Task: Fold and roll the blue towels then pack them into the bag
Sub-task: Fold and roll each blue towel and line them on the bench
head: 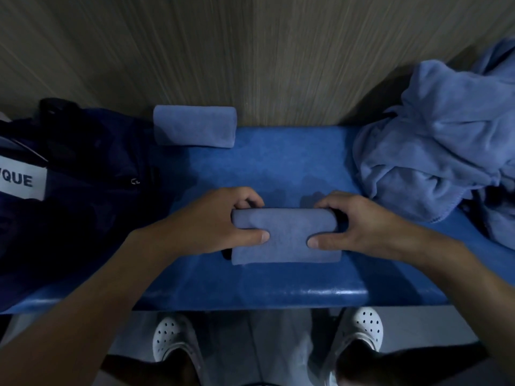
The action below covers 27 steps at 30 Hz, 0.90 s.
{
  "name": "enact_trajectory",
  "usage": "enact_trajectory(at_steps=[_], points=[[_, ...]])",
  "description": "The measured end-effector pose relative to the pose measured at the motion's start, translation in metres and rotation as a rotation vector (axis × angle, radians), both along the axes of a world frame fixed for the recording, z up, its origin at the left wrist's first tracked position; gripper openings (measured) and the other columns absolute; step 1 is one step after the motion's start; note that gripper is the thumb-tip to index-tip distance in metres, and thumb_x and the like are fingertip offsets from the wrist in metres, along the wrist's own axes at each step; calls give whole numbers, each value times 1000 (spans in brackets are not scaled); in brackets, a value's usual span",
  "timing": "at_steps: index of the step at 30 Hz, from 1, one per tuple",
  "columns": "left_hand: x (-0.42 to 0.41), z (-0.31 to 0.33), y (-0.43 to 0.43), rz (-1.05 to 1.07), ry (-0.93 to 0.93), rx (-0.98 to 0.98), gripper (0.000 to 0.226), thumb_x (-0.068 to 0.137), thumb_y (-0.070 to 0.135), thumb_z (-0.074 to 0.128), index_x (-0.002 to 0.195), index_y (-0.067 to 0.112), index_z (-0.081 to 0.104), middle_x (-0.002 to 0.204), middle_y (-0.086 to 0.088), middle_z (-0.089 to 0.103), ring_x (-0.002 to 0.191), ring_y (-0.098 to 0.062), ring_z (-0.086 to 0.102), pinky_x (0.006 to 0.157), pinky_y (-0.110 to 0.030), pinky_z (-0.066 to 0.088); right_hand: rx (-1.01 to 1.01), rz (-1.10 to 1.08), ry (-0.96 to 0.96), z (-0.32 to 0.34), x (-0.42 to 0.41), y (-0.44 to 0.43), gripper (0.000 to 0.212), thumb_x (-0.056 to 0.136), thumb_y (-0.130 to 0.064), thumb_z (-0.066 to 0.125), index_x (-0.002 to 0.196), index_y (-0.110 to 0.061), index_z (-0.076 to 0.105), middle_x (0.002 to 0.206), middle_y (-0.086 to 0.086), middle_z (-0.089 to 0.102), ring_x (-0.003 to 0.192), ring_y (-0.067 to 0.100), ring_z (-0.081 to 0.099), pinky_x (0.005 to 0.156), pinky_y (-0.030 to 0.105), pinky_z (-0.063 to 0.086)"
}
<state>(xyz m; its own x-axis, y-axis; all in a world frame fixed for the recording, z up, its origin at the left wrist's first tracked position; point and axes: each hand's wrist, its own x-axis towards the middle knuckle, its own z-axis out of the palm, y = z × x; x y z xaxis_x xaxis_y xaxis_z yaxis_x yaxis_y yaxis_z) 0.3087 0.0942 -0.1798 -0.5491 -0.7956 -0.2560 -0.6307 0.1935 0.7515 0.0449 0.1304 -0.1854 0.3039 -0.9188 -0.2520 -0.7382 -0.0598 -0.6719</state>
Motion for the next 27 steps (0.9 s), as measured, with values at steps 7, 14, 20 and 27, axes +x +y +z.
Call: enact_trajectory(at_steps=[7, 14, 20, 27], points=[[-1, -1, -6, 156, 55, -99, 31, 72, 38, 83, 95, 34, 63, 91, 13, 66, 84, -1, 63, 68, -19, 52, -13, -162, -238, 3, 8, -4, 38, 72, -26, 82, 98, -23, 55, 87, -3, 64, 75, 6, 61, 65, 26, 54], [-15, -12, -30, 545, 308, -183, 40, 78, 31, 79, 110, 21, 57, 90, 4, 63, 81, -5, 62, 71, -23, 53, 95, -591, -690, 1, 23, -32, 48, 82, -21, 75, 121, -22, 47, 110, 15, 65, 91, 26, 67, 71, 38, 57], [-28, -23, -49, 583, 309, -432, 47, 77, 37, 77, 115, 20, 56, 113, 3, 56, 94, -14, 60, 79, -25, 52, -36, -826, -746, -7, 30, -70, 38, 82, -24, 76, 109, -15, 51, 105, 16, 66, 89, 26, 69, 65, 33, 57], [-21, -34, -80, 496, -284, -770, 61, 80, 65, 46, 131, 32, 54, 146, -6, 40, 138, -29, 34, 104, -65, 29, -141, -843, -618, -25, 30, -98, 33, 84, -31, 74, 109, -17, 57, 100, 6, 68, 91, 21, 67, 78, 36, 58]])
